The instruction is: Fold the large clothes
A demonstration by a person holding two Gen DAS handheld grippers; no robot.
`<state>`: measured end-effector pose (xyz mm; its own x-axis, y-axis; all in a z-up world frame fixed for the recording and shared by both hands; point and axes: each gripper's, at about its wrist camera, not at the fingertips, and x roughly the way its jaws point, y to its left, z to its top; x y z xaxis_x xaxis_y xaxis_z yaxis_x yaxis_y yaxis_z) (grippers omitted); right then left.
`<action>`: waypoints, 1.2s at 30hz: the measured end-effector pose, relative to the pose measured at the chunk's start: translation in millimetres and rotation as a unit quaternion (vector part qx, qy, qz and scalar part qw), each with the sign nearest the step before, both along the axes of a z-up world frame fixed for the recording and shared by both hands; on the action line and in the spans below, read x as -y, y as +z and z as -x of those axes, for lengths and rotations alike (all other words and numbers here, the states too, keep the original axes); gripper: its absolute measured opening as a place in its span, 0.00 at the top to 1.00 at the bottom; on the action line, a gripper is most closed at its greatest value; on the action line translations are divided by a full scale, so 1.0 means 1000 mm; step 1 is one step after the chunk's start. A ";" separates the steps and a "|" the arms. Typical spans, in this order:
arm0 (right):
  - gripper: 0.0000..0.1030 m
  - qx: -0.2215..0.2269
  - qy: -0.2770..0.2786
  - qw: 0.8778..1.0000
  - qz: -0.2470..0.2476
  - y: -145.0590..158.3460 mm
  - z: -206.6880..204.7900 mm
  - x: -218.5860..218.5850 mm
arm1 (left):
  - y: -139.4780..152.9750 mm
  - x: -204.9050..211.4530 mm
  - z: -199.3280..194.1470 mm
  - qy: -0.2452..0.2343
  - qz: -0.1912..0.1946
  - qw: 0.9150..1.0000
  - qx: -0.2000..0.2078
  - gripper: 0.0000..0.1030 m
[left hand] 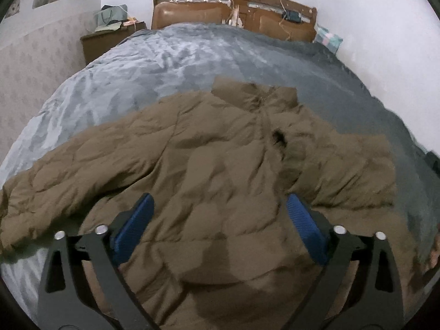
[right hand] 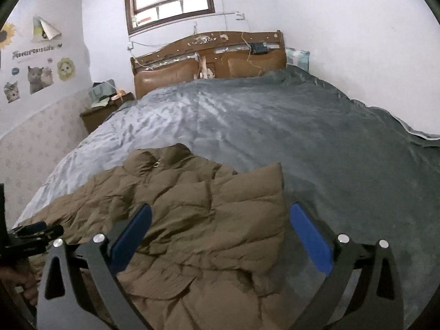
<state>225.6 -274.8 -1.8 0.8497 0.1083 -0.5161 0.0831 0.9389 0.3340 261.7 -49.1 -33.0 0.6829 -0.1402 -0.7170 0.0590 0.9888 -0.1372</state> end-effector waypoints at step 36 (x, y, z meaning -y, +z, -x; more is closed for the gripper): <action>0.02 -0.072 -0.022 0.991 -0.107 -0.053 -0.042 0.031 | 0.002 -0.029 -0.087 0.098 -0.137 0.986 -0.014 0.96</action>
